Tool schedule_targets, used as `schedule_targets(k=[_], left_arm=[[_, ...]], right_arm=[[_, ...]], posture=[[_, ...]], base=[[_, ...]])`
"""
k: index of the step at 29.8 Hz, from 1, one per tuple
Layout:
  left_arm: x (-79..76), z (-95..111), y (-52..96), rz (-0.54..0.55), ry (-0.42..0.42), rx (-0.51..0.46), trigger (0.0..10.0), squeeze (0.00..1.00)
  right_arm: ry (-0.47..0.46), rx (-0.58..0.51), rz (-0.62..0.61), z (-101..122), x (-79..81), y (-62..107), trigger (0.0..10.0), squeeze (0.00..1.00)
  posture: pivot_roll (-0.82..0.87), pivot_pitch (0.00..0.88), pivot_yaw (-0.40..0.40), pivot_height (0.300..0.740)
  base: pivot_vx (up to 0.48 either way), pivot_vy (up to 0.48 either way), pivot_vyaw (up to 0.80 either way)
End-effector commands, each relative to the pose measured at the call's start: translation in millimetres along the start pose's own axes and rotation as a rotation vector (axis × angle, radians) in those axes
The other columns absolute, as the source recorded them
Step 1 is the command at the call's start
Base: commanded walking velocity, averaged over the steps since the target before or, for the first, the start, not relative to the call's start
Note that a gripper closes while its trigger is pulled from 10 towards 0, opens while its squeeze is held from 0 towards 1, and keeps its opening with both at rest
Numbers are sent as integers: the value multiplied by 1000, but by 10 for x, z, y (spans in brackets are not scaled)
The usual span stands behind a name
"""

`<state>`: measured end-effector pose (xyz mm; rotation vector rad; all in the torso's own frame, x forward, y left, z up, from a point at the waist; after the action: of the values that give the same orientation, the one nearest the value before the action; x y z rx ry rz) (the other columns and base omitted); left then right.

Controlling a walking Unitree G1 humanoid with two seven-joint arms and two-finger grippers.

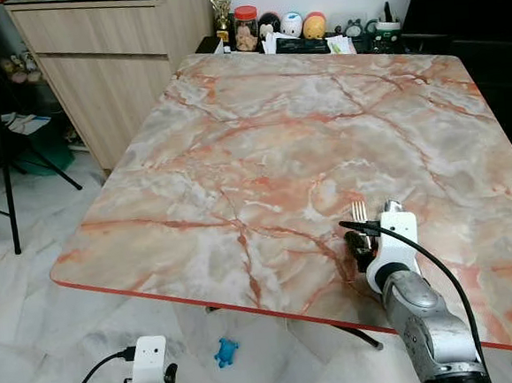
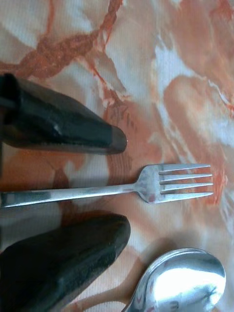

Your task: Setting the table

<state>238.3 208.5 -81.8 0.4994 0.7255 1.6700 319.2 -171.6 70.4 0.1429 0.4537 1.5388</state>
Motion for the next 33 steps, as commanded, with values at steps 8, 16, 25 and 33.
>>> schedule_targets(k=[8,16,25,33], left_arm=[[8,-60,10,3,-9,23,10000,0],[9,-60,10,3,-9,24,10000,0],[12,-59,10,4,-11,23,10000,0],[20,-52,9,6,-15,23,10000,0]], right_arm=[[-1,28,11,-71,7,-15,0,0],[1,27,11,-77,-3,-16,0,0],[10,24,16,-75,-2,-18,0,0],[20,-37,3,25,-6,-24,0,0]], posture=[[2,74,5,740],[2,74,5,740],[5,74,4,740],[4,59,7,740]], base=[[0,0,0],[0,0,0],[0,0,0],[0,0,0]])
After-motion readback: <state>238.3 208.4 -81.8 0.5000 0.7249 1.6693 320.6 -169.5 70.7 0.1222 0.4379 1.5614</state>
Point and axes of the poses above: a point about 5 cm out from each wrist's last joint towards the gripper, its own y axis pointing back from the gripper into the wrist, its own z axis along the axis of the wrist's last joint, x = y × z, the point moved 3 cm from there along -y, pointing out of the wrist towards the gripper, and after that the axes turned 15 degrees about y, right-handed, at the moved point
